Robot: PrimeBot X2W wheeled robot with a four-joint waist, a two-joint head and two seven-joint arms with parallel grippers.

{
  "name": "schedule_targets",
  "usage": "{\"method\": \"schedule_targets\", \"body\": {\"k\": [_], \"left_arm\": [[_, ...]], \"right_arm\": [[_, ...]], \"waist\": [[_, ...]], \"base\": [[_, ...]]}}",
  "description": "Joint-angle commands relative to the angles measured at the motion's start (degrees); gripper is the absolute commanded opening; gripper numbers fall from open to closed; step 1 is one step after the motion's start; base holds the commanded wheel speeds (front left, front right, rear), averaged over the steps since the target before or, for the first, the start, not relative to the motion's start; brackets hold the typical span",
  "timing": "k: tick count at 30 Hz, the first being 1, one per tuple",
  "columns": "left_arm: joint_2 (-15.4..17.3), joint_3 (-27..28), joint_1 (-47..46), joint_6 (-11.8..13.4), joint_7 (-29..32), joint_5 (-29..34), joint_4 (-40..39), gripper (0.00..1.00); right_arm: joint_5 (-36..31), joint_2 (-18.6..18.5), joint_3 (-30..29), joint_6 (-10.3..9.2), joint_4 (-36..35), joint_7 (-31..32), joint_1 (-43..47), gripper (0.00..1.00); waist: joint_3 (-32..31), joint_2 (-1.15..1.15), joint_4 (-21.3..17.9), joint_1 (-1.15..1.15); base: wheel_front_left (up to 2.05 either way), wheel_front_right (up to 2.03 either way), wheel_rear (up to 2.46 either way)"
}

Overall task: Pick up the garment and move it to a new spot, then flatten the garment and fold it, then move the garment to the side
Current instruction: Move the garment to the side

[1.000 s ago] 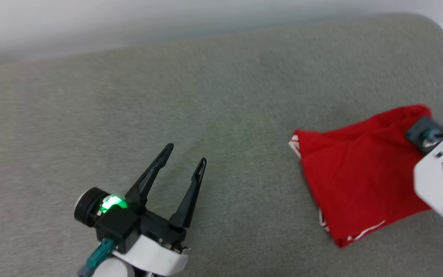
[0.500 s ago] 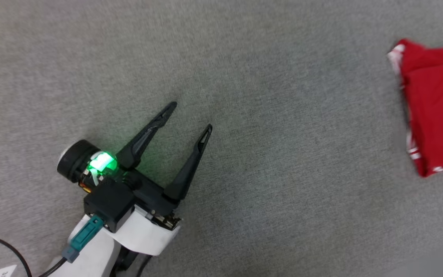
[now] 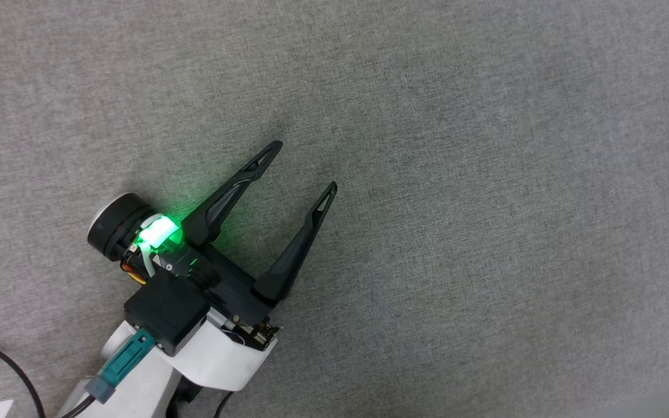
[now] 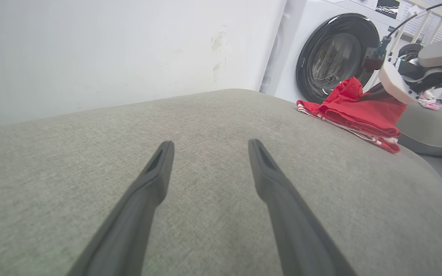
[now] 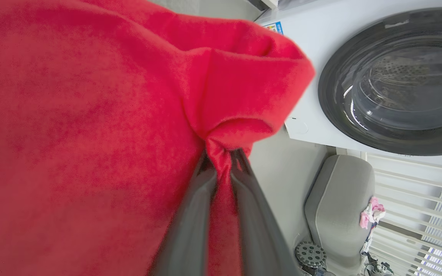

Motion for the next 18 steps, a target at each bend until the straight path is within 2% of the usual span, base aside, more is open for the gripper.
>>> {"method": "schedule_targets", "body": {"k": [1, 2, 7, 12, 18], "left_arm": [[0.4, 0.5, 0.2, 0.2, 0.3, 0.4, 1.8, 1.0], [-0.1, 0.5, 0.2, 0.2, 0.3, 0.3, 1.7, 1.0], [-2.4, 1.1, 1.2, 0.2, 0.3, 0.6, 2.4, 1.0], [-6.0, 3.8, 3.2, 0.5, 0.1, 0.1, 4.4, 1.0], [-10.7, 9.6, 7.6, 0.9, 0.1, -0.3, 4.7, 1.0]], "right_arm": [[-0.6, 0.0, -0.7, -0.1, 0.1, -0.5, -1.4, 0.72], [-0.7, 0.3, -0.9, -0.1, 0.5, -0.6, -1.4, 1.0], [-1.9, 0.5, -2.0, -0.09, -0.4, -1.5, -2.1, 1.0], [-0.4, 1.1, -2.5, -0.09, -3.2, -2.8, -2.1, 1.0], [3.9, 6.7, -6.2, -0.1, -10.2, -6.1, -0.2, 1.0]], "waist": [[-0.5, 0.0, 0.3, -0.01], [-0.9, 0.0, 0.4, -0.01], [-4.7, 0.0, 1.2, -0.01], [-11.1, 0.0, 2.9, -0.01], [-19.6, 0.0, 5.6, -0.01]], "base": [[0.0, 0.0, 0.0], [0.0, 0.0, 0.0], [0.0, 0.0, 0.0], [0.0, 0.0, 0.0], [0.0, 0.0, 0.0]]}}
